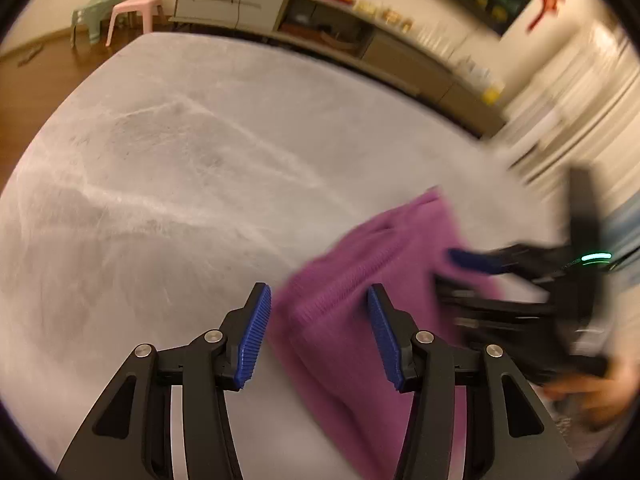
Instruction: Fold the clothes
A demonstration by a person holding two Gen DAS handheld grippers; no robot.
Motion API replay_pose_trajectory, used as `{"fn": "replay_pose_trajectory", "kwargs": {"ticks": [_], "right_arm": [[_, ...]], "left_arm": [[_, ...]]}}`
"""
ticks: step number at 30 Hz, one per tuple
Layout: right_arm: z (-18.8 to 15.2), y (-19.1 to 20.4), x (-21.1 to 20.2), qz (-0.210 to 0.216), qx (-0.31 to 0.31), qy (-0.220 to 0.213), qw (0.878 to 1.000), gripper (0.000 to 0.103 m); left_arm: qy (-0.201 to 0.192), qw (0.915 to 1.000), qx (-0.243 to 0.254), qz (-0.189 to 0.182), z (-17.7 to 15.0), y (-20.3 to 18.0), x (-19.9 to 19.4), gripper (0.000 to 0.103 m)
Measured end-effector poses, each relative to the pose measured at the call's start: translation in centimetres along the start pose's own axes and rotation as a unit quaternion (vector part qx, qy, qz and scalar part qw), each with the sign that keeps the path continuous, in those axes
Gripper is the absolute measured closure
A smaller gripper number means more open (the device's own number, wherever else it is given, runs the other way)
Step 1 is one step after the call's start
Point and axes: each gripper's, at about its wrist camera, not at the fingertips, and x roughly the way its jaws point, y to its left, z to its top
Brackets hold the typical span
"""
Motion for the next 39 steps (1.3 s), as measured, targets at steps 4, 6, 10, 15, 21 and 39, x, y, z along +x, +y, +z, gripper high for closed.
{"fn": "replay_pose_trajectory", "kwargs": {"ticks": [4, 6, 10, 15, 21, 39], "right_arm": [[-0.9, -1.6, -1.9, -0.019, 0.008, -0.025, 0.999, 0.066], [-3.5, -1.7, -4.4, -0.006, 0.032, -0.071, 0.997, 0.066], [-9.8, 0.2, -4.8, 0.067, 0.017, -0.077, 0.995, 0.066], [-12.3, -8.5, -2.1, -0.053, 0.081, -0.054, 0.994, 0.065], [-14.8, -14.6, -6.2, -0.093, 0.163, -0.089, 0.978, 0.065], [-11.9, -9.0, -5.8, 0.002, 0.116, -0.157, 0.981, 0.065]], "left_arm": [[0.012, 0.9999, 0.006, 0.009, -0.3, -0.1, 0.6, 0.048], [0.008, 0.9996, 0.013, 0.023, -0.7, -0.2, 0.5, 0.047], [0.022, 0.9993, -0.017, 0.025, -1.3, 0.0, 1.2, 0.047], [0.073, 0.9944, 0.035, -0.068, -5.2, -4.4, 0.6, 0.045], [-0.025, 0.9961, 0.083, -0.012, -6.6, -7.4, -3.2, 0.047], [-0.036, 0.9973, 0.060, -0.018, -6.5, -9.0, -1.9, 0.044]]}}
